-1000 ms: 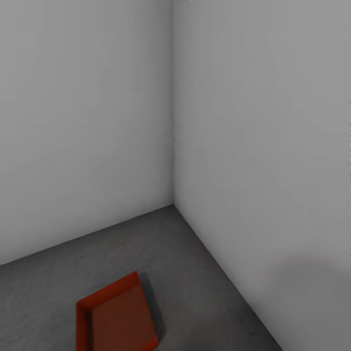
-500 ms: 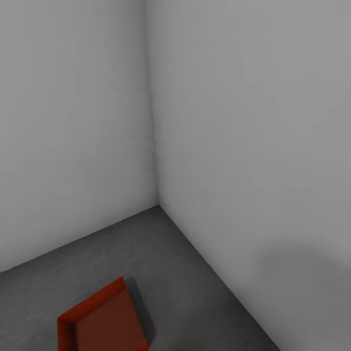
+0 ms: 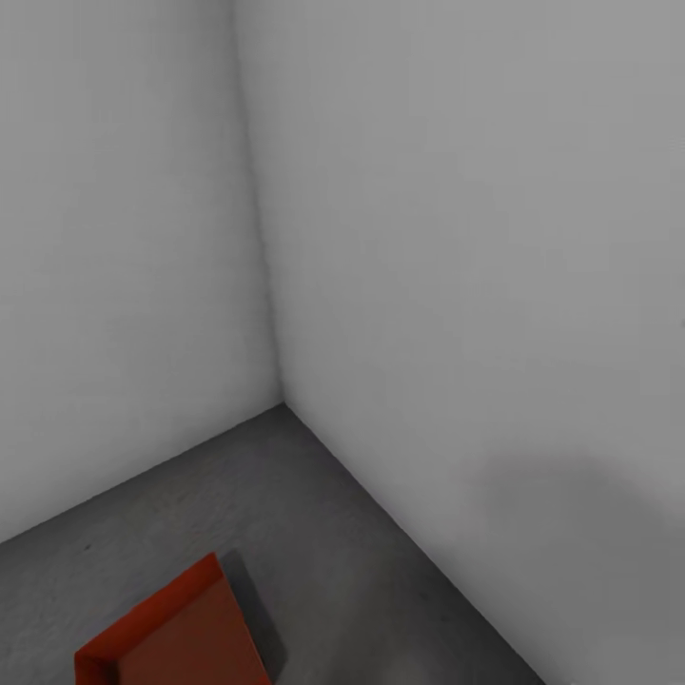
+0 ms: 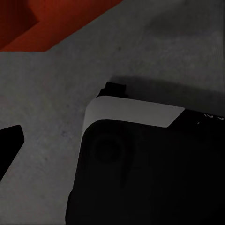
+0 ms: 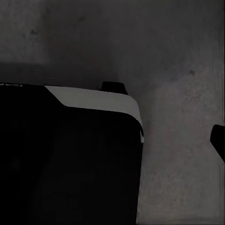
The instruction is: Move the two storage containers from the living room to the garage. In the garage, place one container on the floor and stack the other container on top of it (either order is fine).
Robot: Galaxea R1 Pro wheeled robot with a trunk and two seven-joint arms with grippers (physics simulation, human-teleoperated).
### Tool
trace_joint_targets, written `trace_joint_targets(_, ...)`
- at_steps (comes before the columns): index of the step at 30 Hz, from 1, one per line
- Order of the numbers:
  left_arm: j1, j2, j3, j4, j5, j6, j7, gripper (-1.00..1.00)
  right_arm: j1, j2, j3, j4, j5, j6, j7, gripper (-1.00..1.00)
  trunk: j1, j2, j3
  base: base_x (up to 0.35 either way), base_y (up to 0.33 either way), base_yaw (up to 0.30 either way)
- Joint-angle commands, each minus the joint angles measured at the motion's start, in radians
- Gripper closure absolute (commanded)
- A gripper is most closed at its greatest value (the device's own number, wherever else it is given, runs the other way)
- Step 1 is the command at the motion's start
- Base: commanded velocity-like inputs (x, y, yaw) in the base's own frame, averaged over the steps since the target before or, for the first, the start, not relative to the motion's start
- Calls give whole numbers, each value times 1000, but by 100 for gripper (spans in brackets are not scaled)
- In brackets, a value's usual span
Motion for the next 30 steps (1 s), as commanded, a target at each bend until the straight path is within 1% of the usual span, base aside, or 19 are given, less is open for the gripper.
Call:
trace_joint_targets(1,0,0,-9,0,9,-3,3,-100,0,-3,8,0,-11,-3,-3,-100,0,-1,-1,0,0,-59)
trace_joint_targets(7,0,0,-9,0,8,-2,3,-100,0,-7,10,0,-11,-3,-2,-100,0,-1,-1,0,0,-18)
trace_joint_targets(10,0,0,-9,0,8,-2,3,-100,0,-7,10,1,-11,-4,-2,-100,0,-1,0,0,0,-117)
trace_joint_targets(16,0,0,-9,0,8,-3,3,-100,0,-8,14,1,-5,-4,0,-100,0,-1,4,0,0,-212)
trace_joint_targets(22,0,0,-9,0,8,-3,3,-100,0,-9,12,1,-13,-5,3,-100,0,-1,6,0,0,-241)
trace_joint_targets(30,0,0,-9,0,8,-3,3,-100,0,-9,11,1,-15,-6,3,-100,0,-1,10,0,0,-245)
